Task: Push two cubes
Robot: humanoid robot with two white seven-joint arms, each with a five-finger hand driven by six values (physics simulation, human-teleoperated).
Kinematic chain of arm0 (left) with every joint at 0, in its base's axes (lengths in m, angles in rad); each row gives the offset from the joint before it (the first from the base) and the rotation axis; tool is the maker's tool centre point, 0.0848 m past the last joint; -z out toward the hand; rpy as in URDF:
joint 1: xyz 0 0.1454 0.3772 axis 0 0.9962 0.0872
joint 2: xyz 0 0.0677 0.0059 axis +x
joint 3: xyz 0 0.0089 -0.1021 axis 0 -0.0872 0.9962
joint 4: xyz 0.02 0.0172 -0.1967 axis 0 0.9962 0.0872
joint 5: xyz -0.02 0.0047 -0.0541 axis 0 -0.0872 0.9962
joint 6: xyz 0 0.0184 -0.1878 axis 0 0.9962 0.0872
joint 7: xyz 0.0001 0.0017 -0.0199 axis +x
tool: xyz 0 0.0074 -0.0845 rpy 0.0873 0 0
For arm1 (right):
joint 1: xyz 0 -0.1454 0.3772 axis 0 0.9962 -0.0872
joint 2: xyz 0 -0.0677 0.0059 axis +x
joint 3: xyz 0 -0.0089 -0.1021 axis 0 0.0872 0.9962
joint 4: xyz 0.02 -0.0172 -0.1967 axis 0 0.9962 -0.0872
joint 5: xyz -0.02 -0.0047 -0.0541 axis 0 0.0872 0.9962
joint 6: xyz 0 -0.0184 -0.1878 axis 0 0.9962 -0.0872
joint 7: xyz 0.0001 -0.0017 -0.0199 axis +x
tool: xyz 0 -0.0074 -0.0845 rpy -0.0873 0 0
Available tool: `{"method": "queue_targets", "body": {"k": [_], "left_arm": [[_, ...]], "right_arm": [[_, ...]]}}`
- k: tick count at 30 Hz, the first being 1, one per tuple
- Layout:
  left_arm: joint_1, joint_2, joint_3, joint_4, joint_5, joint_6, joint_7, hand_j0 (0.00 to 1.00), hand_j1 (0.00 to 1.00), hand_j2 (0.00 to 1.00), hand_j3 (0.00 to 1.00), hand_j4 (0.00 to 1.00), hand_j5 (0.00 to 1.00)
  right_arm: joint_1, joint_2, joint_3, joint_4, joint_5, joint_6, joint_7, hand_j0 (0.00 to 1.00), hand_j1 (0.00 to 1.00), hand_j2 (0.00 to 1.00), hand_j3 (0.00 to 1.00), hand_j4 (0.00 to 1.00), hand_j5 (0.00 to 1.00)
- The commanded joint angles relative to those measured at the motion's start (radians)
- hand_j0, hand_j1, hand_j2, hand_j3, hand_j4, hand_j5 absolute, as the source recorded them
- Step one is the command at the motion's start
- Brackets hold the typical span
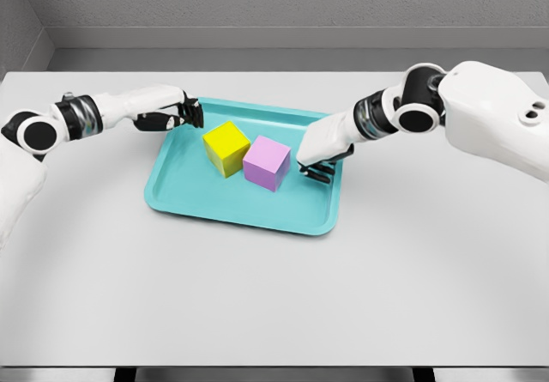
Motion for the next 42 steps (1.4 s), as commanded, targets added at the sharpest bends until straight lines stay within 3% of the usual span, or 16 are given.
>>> {"method": "queue_targets", "body": {"k": [1,4,10,27,42], "left_arm": [[0.000,-0.025,0.001,0.026,-0.009,0.002,0.000,0.41,0.41,0.41,0.41,0.41,0.41],[-0.017,-0.028,0.003,0.082,-0.009,0.002,0.000,0.41,0.41,0.41,0.41,0.41,0.41],[-0.029,-0.028,0.003,0.101,-0.010,0.002,0.000,0.41,0.41,0.41,0.41,0.41,0.41],[-0.028,-0.023,-0.074,0.060,-0.001,0.002,0.000,0.44,0.44,0.44,0.44,0.44,0.44],[-0.017,0.006,-0.072,0.004,0.008,0.002,0.000,0.44,0.44,0.44,0.44,0.44,0.44]], "right_arm": [[0.000,0.005,0.010,0.004,-0.002,0.001,0.000,0.17,0.17,0.17,0.17,0.17,0.17],[-0.002,0.011,0.034,0.002,-0.030,0.001,0.000,0.18,0.18,0.18,0.18,0.18,0.18],[-0.002,0.016,0.036,-0.005,-0.034,0.000,0.000,0.18,0.18,0.18,0.18,0.18,0.18],[-0.002,0.048,0.044,-0.001,-0.045,0.006,0.000,0.16,0.16,0.16,0.16,0.16,0.16],[-0.002,0.046,0.050,0.021,-0.063,0.006,0.000,0.16,0.16,0.16,0.16,0.16,0.16]]}}
